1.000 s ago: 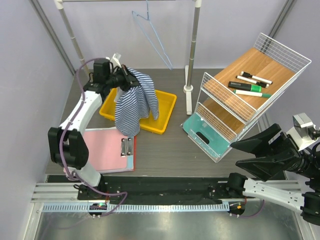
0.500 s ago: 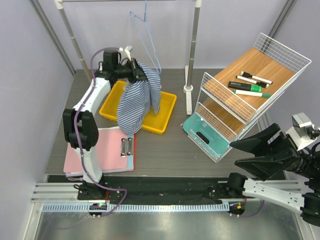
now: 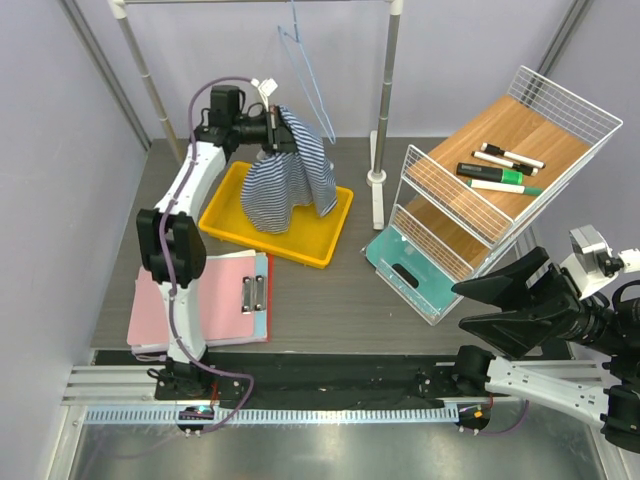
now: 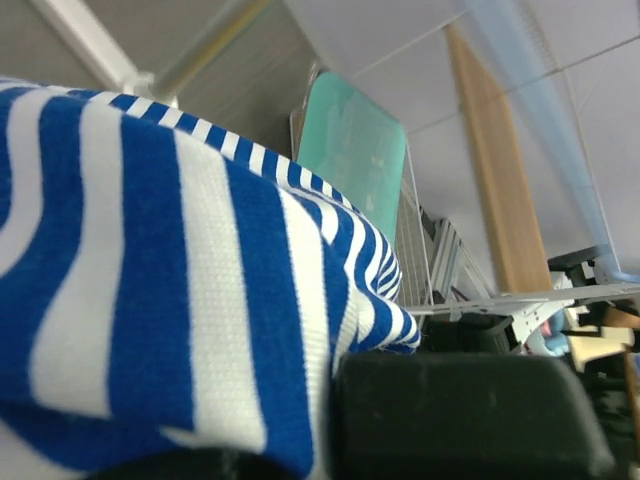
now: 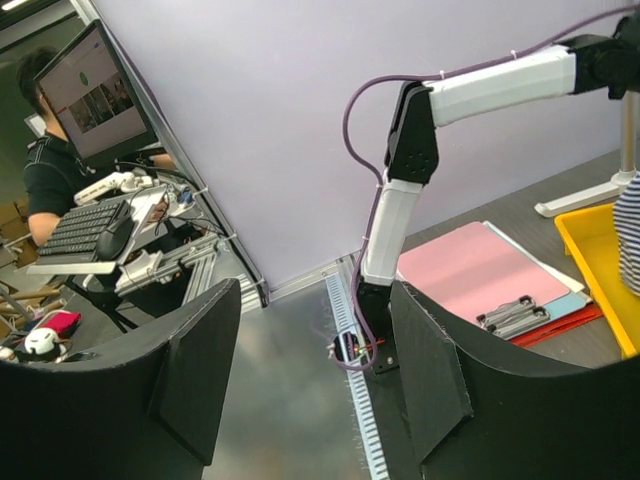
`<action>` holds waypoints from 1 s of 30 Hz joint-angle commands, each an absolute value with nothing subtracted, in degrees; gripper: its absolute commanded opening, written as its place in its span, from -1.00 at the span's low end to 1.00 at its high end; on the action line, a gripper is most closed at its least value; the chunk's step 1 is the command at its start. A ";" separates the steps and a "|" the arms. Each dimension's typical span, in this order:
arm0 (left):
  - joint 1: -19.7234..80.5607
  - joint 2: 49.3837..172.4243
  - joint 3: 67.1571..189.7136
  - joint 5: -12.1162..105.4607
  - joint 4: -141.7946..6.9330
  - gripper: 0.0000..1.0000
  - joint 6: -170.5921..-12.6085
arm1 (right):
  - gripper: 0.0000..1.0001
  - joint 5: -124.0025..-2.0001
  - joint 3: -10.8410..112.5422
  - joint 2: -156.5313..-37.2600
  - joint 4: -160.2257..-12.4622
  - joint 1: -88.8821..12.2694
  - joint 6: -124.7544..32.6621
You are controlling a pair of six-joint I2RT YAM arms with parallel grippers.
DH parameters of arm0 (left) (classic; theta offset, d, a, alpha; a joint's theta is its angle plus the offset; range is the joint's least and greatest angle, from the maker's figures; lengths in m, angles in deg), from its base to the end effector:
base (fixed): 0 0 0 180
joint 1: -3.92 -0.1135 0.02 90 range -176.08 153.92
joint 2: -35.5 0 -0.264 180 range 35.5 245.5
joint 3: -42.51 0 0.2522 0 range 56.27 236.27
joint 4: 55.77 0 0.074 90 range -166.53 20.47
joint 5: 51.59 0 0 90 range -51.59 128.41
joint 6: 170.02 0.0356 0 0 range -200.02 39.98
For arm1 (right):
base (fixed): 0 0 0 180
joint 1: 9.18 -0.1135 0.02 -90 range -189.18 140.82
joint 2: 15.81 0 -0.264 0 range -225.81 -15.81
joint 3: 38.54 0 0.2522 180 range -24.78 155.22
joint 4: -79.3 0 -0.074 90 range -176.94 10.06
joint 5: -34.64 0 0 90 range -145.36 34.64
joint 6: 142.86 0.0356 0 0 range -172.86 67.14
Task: Remove the tank top from the hanger
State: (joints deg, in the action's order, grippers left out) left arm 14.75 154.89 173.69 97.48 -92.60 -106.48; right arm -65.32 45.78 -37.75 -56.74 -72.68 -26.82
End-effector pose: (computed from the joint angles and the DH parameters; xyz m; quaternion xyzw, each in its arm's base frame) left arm 0.4658 -0.1202 0.3560 0.1625 0.7631 -0.5434 0.3098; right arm -0.0075 -0.0013 0.4701 -0.2538 0.5291 0.6052 0.5380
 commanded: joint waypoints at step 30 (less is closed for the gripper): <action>19.39 149.49 154.97 45.10 -115.23 -0.58 -106.03 | 0.36 -64.33 42.45 -34.54 -59.69 -72.28 -26.41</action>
